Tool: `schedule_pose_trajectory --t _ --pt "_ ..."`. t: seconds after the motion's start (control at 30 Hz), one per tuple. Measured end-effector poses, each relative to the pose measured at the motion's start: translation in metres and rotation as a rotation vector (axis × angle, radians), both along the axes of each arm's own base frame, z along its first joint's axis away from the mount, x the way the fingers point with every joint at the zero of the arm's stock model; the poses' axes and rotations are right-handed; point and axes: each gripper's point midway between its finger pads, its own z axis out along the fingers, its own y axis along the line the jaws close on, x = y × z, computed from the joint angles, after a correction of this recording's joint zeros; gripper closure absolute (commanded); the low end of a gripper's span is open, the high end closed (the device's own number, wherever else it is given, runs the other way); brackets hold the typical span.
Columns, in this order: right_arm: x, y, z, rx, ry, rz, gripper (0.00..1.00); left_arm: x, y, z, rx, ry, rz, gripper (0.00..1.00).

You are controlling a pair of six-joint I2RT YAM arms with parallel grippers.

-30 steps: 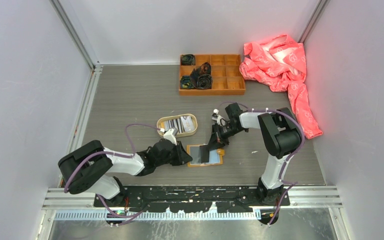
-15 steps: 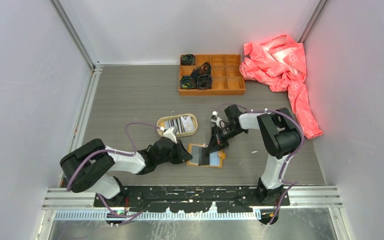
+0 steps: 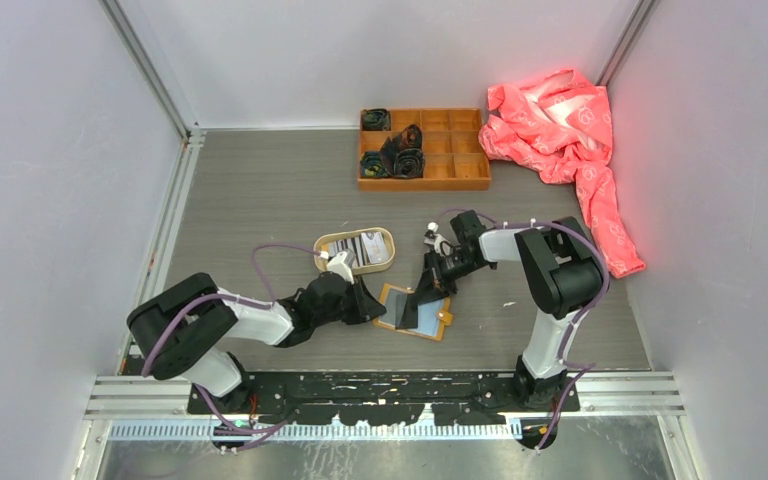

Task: Put the credit cards into the card holder
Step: Insert the credit card into the card holder.

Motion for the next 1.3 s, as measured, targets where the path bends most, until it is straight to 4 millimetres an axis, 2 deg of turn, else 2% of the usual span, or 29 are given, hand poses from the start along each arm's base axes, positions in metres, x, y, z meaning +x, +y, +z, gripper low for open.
schedule_pose_trajectory --t 0.23,0.6,1.1,1.3 --pt "0.01 -0.009 0.002 -0.001 -0.021 -0.057 0.99 0.003 -0.004 0.0 -0.008 -0.006 0.001 0.82" --pt "0.02 -0.008 0.002 0.007 -0.054 -0.077 0.99 0.006 -0.01 -0.001 -0.022 -0.01 -0.006 0.82" --pt "0.024 0.01 0.003 0.008 -0.113 0.009 0.95 0.008 -0.017 0.0 -0.014 0.005 -0.028 0.82" --pt "0.025 0.01 0.004 0.001 -0.115 0.036 0.88 0.009 -0.018 0.0 0.008 0.015 -0.038 0.8"
